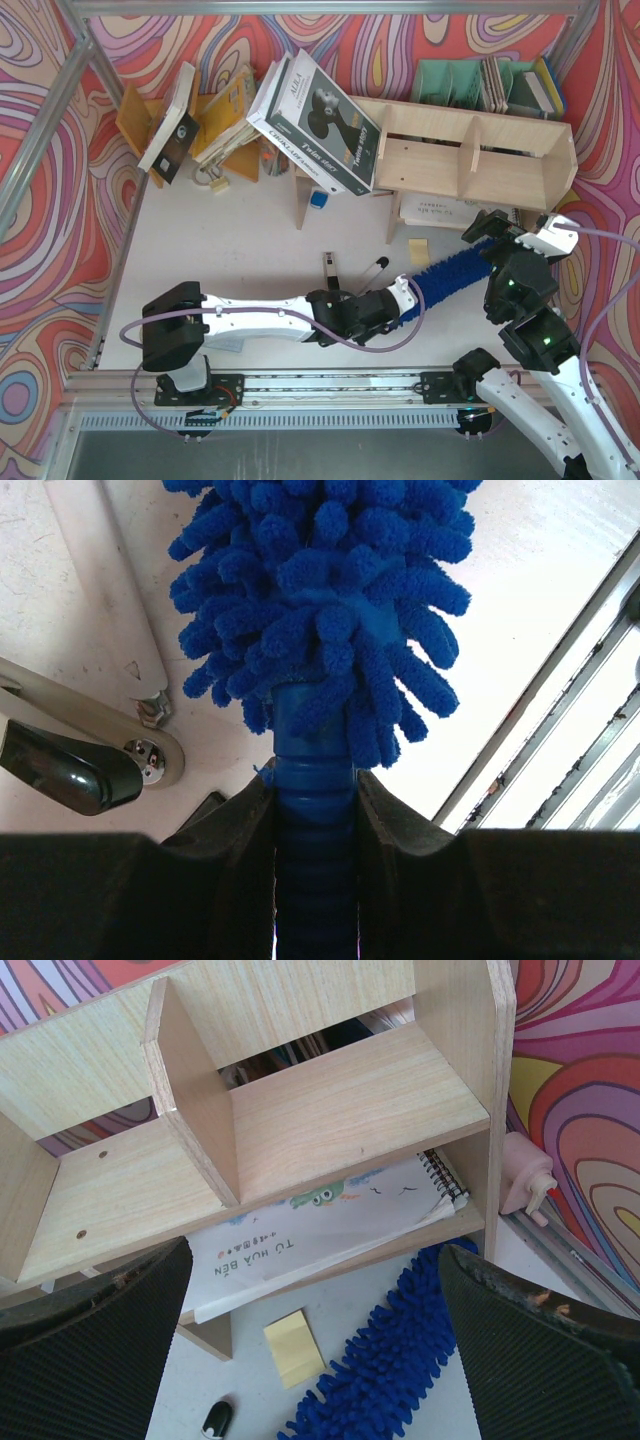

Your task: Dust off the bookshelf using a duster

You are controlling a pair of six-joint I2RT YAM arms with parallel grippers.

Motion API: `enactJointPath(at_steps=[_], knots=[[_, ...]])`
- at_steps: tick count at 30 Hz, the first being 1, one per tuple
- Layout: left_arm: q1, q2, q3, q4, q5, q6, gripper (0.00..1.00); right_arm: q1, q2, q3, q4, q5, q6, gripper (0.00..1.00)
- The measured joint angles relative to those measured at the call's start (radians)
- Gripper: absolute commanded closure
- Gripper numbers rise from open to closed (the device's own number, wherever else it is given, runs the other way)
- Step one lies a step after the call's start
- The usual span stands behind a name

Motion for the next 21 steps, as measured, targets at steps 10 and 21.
enactJointPath(at_steps=[10, 21], knots=[[-0.001, -0.014, -0.005, 0.010, -0.016, 0.000, 1.00, 0.000, 0.000, 0.000, 0.000, 0.000, 0.000, 0.01], [-0.002, -0.105, -0.016, 0.035, -0.045, 0.001, 1.00, 0.000, 0.000, 0.000, 0.000, 0.000, 0.000, 0.01]])
